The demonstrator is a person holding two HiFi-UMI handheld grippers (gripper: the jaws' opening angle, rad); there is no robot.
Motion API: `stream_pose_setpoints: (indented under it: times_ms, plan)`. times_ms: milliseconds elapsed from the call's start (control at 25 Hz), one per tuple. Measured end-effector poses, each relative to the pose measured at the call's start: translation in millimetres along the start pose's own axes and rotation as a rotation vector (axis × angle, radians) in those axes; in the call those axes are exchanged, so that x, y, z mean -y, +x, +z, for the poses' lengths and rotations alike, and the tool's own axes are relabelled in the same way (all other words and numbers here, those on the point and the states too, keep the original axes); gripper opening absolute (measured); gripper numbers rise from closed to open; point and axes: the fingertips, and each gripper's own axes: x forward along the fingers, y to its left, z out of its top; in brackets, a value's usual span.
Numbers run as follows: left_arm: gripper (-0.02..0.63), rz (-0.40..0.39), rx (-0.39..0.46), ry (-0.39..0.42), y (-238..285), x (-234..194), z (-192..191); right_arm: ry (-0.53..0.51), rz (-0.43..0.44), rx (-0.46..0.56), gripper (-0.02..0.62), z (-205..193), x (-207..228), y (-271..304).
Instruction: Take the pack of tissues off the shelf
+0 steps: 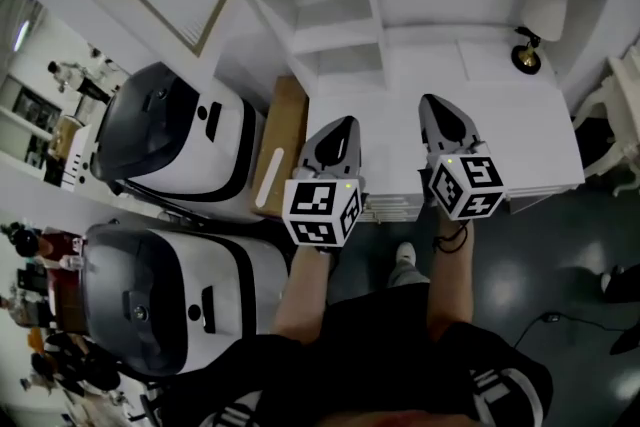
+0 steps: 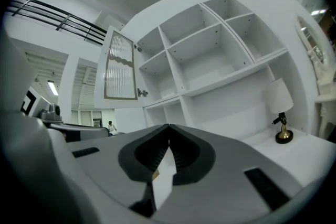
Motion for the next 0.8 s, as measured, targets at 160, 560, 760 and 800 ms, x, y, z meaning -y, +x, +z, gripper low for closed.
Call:
stream_pose_setpoints:
  times_ms: [160, 560, 760, 800]
  plan:
    - [0.011, 0.027, 0.031, 0.001, 15.1, -4.0, 17.9, -0.033, 0.037, 0.009, 0.020, 17.0, 1.7, 16.2]
    - [0.011, 0.084, 0.210, -0.039, 48.0, -14.7, 60.5, -0.127, 0.112, 0.062, 0.020, 54.9, 9.6, 45.0]
    - [0.011, 0.097, 0.238, -0.047, 63.2, -10.5, 68.4, -0.136, 0.088, 0.069, 0.020, 65.1, 32.9, 48.1]
    - [0.011, 0.113, 0.253, -0.053, 63.3, -12.6, 70.4, -0.139, 0.091, 0.069, 0.020, 65.8, 34.6, 48.8]
